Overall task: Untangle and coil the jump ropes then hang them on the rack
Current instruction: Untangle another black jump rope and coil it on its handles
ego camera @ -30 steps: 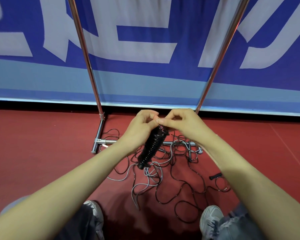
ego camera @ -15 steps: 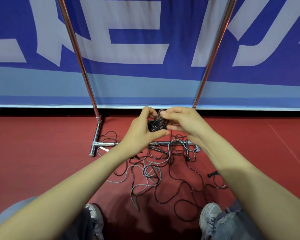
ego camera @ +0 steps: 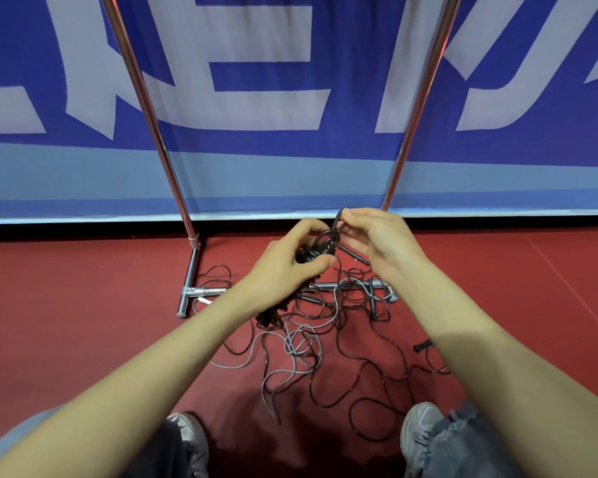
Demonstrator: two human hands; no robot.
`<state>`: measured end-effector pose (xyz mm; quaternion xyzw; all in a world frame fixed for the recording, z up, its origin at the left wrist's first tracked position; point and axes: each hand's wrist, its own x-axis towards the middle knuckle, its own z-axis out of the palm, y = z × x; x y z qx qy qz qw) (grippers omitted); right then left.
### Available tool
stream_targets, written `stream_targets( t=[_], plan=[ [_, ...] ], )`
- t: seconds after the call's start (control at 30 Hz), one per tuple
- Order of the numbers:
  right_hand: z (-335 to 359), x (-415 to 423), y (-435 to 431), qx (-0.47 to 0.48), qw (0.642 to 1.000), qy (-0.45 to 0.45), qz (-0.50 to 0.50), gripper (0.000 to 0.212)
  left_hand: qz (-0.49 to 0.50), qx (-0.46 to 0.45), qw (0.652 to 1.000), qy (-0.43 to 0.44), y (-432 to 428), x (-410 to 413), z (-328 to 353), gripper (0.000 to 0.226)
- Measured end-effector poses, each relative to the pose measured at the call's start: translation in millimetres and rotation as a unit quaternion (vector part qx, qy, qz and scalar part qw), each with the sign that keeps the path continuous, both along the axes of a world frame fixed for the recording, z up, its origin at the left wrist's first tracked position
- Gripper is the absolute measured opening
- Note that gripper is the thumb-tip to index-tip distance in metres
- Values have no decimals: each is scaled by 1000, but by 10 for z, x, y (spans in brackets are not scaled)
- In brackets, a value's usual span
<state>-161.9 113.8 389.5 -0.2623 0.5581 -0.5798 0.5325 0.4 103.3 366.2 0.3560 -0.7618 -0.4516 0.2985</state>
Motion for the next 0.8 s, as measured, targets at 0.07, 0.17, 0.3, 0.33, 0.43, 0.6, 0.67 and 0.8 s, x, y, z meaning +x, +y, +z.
stream_targets(
  t=[0.07,0.17,0.3,0.33,0.43,0.6,0.67,0.8],
  plan=[
    [-8,-13,-28,8,1000,-11,-23,11,2,-4,1000,-4,34,-17,-19,27],
    [-37,-52,-77,24,998,-30,-55,15,-6,-1,999,-38,32,-32,-50,29],
    [-78,-86,-97,26,997,-26,-67,16,-32,-16,996,-79,-17,-20,-47,30],
    [-83,-93,-100,27,997,-23,-68,17,-44,-27,995,-85,-12,-24,-45,30],
    [-95,-116,-119,32,996,-11,-80,17,-57,-58,991,-109,2,-29,-49,26],
    [-176,-131,-171,29,994,18,-100,15,-19,-77,984,-159,29,-34,-196,16],
    [-190,-107,-158,1,996,61,-63,12,-8,-78,982,-172,43,-40,-262,14],
    [-81,-54,-92,-50,994,88,52,10,-30,-37,993,-110,13,-5,-278,8]
  ],
)
